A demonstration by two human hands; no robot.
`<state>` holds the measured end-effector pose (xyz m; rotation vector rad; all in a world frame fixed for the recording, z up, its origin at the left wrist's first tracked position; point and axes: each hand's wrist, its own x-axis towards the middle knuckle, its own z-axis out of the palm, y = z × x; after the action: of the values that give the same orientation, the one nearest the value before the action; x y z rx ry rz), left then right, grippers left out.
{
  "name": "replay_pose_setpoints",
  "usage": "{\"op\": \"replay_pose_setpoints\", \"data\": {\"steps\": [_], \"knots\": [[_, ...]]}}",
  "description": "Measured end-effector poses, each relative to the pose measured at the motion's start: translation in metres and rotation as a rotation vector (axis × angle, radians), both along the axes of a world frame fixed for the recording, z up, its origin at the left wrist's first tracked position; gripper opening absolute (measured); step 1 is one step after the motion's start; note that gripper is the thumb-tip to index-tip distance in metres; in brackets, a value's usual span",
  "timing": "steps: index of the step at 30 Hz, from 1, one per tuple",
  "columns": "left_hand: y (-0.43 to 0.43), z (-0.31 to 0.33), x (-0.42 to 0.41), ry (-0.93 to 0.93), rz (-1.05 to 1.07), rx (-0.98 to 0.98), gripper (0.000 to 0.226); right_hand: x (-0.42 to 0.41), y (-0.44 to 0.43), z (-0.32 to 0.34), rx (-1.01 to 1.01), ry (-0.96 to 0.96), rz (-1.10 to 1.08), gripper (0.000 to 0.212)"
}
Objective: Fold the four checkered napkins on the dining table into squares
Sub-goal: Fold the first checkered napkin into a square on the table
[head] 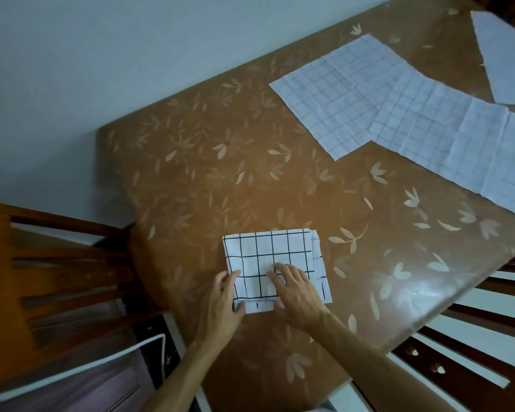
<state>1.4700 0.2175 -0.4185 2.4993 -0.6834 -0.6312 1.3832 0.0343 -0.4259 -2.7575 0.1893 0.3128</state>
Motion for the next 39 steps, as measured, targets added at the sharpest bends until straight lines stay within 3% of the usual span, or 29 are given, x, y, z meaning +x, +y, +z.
{"op": "replay_pose_setpoints", "data": {"steps": [5,11,13,17,21,27,30,32,35,39], "knots": [[0.004,0.004,0.0,-0.152,-0.024,-0.049,0.055,0.001,0.008,-0.001,-0.051,0.003,-0.002,0.082],[0.001,0.016,0.0,0.223,0.38,-0.379,0.021,0.001,0.017,0.001,-0.077,0.007,-0.058,0.081],[0.004,0.014,0.002,0.271,0.396,-0.361,0.016,-0.001,0.017,0.003,-0.076,-0.006,-0.068,0.068],[0.014,0.0,0.008,0.182,0.225,-0.17,0.016,-0.013,0.014,-0.001,-0.065,-0.019,-0.076,0.052],[0.012,-0.002,0.013,0.163,0.12,-0.056,0.031,-0.021,0.013,-0.002,-0.065,0.007,-0.094,0.05],[0.004,0.019,0.016,0.291,-0.058,-0.055,0.082,-0.02,0.012,0.004,-0.031,0.014,-0.153,0.039],[0.006,0.016,0.016,0.255,-0.112,-0.05,0.088,-0.022,0.007,0.0,-0.031,0.011,-0.154,0.03],[0.011,0.012,0.016,0.23,-0.106,-0.006,0.081,-0.025,0.004,-0.004,-0.036,0.003,-0.128,0.025],[0.017,0.006,0.018,0.172,-0.108,0.018,0.047,-0.032,-0.001,-0.007,-0.048,-0.019,-0.089,0.015],[0.021,-0.007,0.017,-0.23,-0.125,0.084,0.015,-0.04,-0.004,-0.004,-0.037,-0.065,-0.073,0.012]]}}
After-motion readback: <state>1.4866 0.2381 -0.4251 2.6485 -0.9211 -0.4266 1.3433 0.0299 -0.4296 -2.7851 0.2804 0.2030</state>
